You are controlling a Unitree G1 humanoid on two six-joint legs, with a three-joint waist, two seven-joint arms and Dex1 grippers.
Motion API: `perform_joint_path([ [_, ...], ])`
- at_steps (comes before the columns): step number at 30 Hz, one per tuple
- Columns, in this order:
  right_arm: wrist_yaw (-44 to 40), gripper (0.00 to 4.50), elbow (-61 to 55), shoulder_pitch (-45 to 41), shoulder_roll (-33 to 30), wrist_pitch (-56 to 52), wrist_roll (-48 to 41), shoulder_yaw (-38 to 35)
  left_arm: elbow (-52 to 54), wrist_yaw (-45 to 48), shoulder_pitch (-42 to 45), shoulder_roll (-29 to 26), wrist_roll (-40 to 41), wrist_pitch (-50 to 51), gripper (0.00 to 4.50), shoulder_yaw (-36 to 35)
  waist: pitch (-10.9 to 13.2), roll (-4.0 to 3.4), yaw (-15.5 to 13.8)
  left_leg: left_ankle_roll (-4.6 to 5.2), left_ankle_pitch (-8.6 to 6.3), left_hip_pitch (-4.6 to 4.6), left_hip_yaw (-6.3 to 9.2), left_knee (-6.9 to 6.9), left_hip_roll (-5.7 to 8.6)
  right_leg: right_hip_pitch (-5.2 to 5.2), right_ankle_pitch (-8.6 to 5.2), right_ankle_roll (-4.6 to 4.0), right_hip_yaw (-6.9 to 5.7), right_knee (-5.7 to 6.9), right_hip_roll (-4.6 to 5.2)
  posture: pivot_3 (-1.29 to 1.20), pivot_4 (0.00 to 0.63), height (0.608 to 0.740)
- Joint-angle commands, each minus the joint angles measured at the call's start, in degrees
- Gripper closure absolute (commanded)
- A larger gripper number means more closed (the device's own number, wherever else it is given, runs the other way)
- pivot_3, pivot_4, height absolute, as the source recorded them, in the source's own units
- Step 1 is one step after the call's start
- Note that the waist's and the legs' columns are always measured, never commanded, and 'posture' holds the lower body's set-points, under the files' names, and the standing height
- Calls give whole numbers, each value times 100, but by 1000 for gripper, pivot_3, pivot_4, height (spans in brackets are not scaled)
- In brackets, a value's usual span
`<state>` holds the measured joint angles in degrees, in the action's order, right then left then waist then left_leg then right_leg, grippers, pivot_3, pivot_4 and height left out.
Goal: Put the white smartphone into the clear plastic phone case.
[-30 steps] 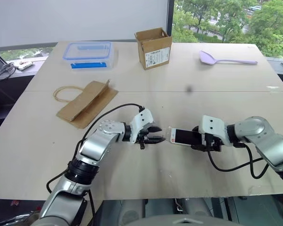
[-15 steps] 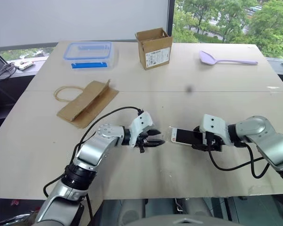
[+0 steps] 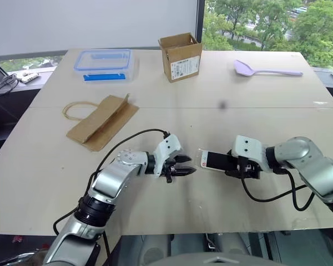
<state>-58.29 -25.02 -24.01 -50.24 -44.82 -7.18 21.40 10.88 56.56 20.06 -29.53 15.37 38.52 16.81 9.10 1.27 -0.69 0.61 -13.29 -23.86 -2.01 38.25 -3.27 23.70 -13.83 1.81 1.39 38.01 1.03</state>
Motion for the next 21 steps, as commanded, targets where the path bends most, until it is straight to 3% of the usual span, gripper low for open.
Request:
perform_joint_path([
  [1, 7, 1732, -223, 84, -77, -74, -65, -136, 154, 315, -41, -68, 266, 92, 2332, 137, 0, 0, -1, 0, 0, 0, 0, 0, 0, 0, 0, 0, 0, 0, 0, 0, 150, 740],
  [11, 126, 1732, -505, 361, -138, -91, -129, -281, -303, 1417, 249, -278, 587, 117, 2332, 540, 0, 0, -1, 0, 0, 0, -1, -1, 0, 0, -8, 11, 0, -2, 0, 0, 150, 740],
  [21, 220, 1732, -304, 421, -49, 867, 69, -322, -264, 1309, 83, -618, 590, 23, 2332, 159, 1, 0, 60, 0, 0, 0, -1, -2, -2, 2, -12, 18, 1, -2, -1, 0, 150, 740],
])
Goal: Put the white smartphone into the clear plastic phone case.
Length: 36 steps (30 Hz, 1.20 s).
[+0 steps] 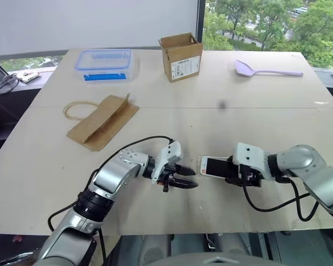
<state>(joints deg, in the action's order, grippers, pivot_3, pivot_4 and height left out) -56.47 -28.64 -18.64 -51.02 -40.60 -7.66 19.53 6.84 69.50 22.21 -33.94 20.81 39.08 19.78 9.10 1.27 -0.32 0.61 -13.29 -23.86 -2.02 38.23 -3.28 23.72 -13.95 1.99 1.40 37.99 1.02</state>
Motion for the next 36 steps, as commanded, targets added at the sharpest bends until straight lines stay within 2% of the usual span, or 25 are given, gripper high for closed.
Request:
perform_joint_path([
  [1, -38, 1732, 183, -190, -26, 723, 203, -115, 192, -41, -174, -211, 92, 8, 2332, -220, 0, -1, 46, 0, 0, 0, 1, -1, 0, 0, 0, 0, -1, 1, 0, 0, 150, 740],
  [6, -475, 1732, 572, -407, -193, 1502, 275, -165, 341, -356, -290, -251, 241, 115, 2332, -566, 2, 0, 100, 0, 0, 1, 0, -2, -1, 0, -1, 2, -1, 1, 0, 0, 150, 740],
  [14, -873, 1732, 1004, -672, -125, 1936, 332, -104, 534, -774, -650, 16, 496, -569, 2332, -1344, 3, -1, 96, 0, 0, 0, -2, -3, -1, 0, 0, 0, 0, 0, 3, 0, 150, 740],
  [18, -797, 1732, 1140, -697, -8, 1670, 428, -34, 691, -838, -983, 113, 474, -1088, 2332, -1542, 4, -1, 94, 0, 0, 0, -8, -3, -1, 1, 12, -19, 3, -1, 6, 0, 150, 740],
  [36, -778, 1732, 386, -345, -57, 616, 685, 104, 1062, -1031, -1261, -226, 644, -926, 2332, -1615, 4, -1, 89, -1, 0, 1, -6, -5, -1, 2, 10, -17, 1, -1, 6, 0, 150, 740],
])
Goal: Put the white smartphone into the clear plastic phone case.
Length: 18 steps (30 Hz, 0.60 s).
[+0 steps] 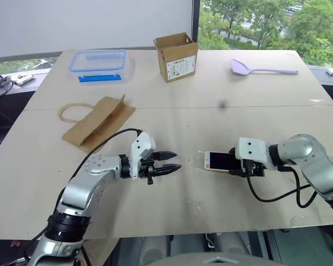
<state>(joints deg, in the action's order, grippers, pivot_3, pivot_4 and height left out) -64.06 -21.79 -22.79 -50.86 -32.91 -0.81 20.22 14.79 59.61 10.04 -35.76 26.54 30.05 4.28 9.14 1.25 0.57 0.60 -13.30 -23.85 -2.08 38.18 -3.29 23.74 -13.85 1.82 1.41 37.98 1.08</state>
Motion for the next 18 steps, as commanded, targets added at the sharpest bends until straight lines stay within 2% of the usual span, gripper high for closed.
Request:
perform_joint_path([
  [1, -12, 1732, -339, 80, -66, -195, 8, 36, 286, -58, -53, -41, 66, -25, 2332, -47, 0, 0, 2, 0, 0, 0, -1, 0, 0, 0, 0, 0, 1, 0, 0, 0, 150, 740],
  [9, -2, 1732, -304, 41, -7, -300, 31, 54, 534, -294, 108, 65, 40, 98, 2332, 188, 0, 0, 2, 0, 0, 0, 0, 0, 0, -1, 0, 0, 0, 0, 0, 0, 150, 740],
  [10, 3, 725, -299, 24, 11, -319, -8, 12, 545, -297, 138, 63, 61, 99, 2332, 181, 0, 0, 3, 0, 0, 0, 1, 0, 0, -1, 0, 0, 0, 0, 0, 0, 150, 740],
  [12, 116, 61, -303, -2, 51, -356, 12, -51, 577, -288, 185, 61, 126, 92, 2332, 149, 0, 0, 3, 0, 0, 0, 2, 0, 0, 0, -1, 2, -1, 0, -1, 0, 150, 740],
  [18, 227, 61, -880, 222, -107, -1026, -411, -634, 581, -314, 330, 38, 236, 41, 2332, 25, 0, 0, -3, 0, 0, -1, 2, -1, 0, 0, 0, 0, 0, 0, -1, 0, 150, 740],
])
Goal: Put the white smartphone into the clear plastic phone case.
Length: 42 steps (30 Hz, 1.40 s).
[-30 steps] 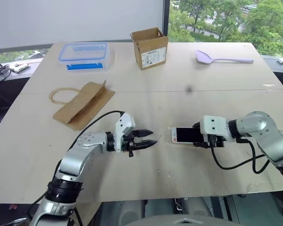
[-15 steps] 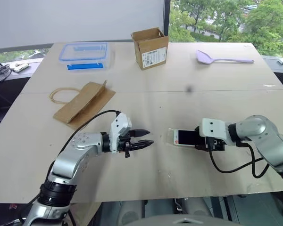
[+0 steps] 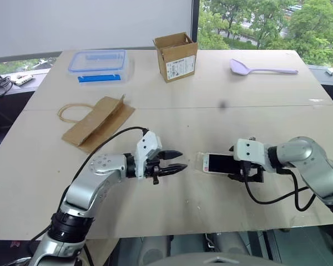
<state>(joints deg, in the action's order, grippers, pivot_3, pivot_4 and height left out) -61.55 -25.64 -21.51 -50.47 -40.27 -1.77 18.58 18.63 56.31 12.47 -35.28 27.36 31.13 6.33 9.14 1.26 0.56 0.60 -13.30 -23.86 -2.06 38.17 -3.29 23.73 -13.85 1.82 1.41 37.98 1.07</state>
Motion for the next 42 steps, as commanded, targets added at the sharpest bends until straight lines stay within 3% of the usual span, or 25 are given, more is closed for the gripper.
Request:
perform_joint_path([
  [1, -34, 61, -626, 162, -187, -432, -454, -635, 185, 60, 99, -49, 161, -65, 2332, -185, 0, 0, -6, 0, 0, -1, 0, 0, 0, 0, 0, 0, -1, 0, 0, 0, 150, 740],
  [2, -22, 61, -745, 219, -221, -544, -565, -775, 187, 97, 100, -92, 156, -69, 2332, -190, 0, 0, -4, 0, 0, -1, 0, -1, 0, 0, 0, 1, -1, -1, 0, 0, 150, 740],
  [4, 99, 570, -940, 311, -104, -792, -857, -1132, 258, 185, 90, -175, 275, 40, 2332, -240, 0, 0, -1, 0, 0, -1, -2, -1, 0, 0, -2, 3, 0, -1, 1, 0, 150, 740],
  [5, 105, 857, -1064, 376, -34, -931, -1079, -1316, 315, 224, 90, -199, 406, 134, 2576, -283, 1, 2, 6, 0, 0, -1, -2, 0, 0, 0, -4, 7, 0, -1, 1, 0, 150, 740],
  [7, 192, 1812, -1187, 435, 108, -1067, -1364, -1517, 385, 191, 101, -219, 552, 261, 3166, -355, 1, 2, 13, 0, 0, 0, -1, -1, -1, 0, -9, 15, 0, 0, 0, 0, 150, 740],
  [10, 497, 3290, -1158, 358, 497, -1148, -1611, -1495, 599, 268, -1, -368, 719, 407, 4500, -379, 2, 4, 24, 0, 0, 3, 0, -2, -2, 0, -10, 17, 0, 0, -2, 0, 150, 740],
  [12, 715, 4441, -994, 237, 780, -1080, -1609, -1261, 744, 258, -91, -458, 749, 454, 4500, -362, 3, 3, 24, 0, 0, 4, -1, -3, -2, 0, -10, 17, 1, 1, -2, 0, 150, 740],
  [19, 1282, 4477, 255, -271, 1356, -262, -925, -374, 119, 244, 62, -380, 259, 165, 4500, 19, 4, 3, 7, 0, 0, 3, -2, -2, 0, 0, -9, 16, 1, -1, -1, 0, 150, 740],
  [26, 1405, 4477, 795, -632, 1374, 113, -540, -167, -125, 296, -141, -395, 41, -102, 4500, 62, 5, 3, 24, 0, 0, -3, -12, -11, -1, 10, 2, -2, 8, -2, -2, 0, 150, 740],
  [30, 872, 4477, 826, -638, 1023, 288, -398, 240, -285, 343, -257, -371, -76, -328, 4500, 79, 5, 2, 5, 0, 0, 0, -8, -17, -1, 10, 1, -3, 5, -1, -3, 0, 150, 740],
  [42, 905, 4477, 510, -532, 974, 176, -602, -163, -316, 341, -465, -311, -187, -553, 4500, 67, 6, 3, 11, 0, 0, 0, -11, -17, -1, 11, 1, -3, 7, -3, 0, 0, 150, 740],
])
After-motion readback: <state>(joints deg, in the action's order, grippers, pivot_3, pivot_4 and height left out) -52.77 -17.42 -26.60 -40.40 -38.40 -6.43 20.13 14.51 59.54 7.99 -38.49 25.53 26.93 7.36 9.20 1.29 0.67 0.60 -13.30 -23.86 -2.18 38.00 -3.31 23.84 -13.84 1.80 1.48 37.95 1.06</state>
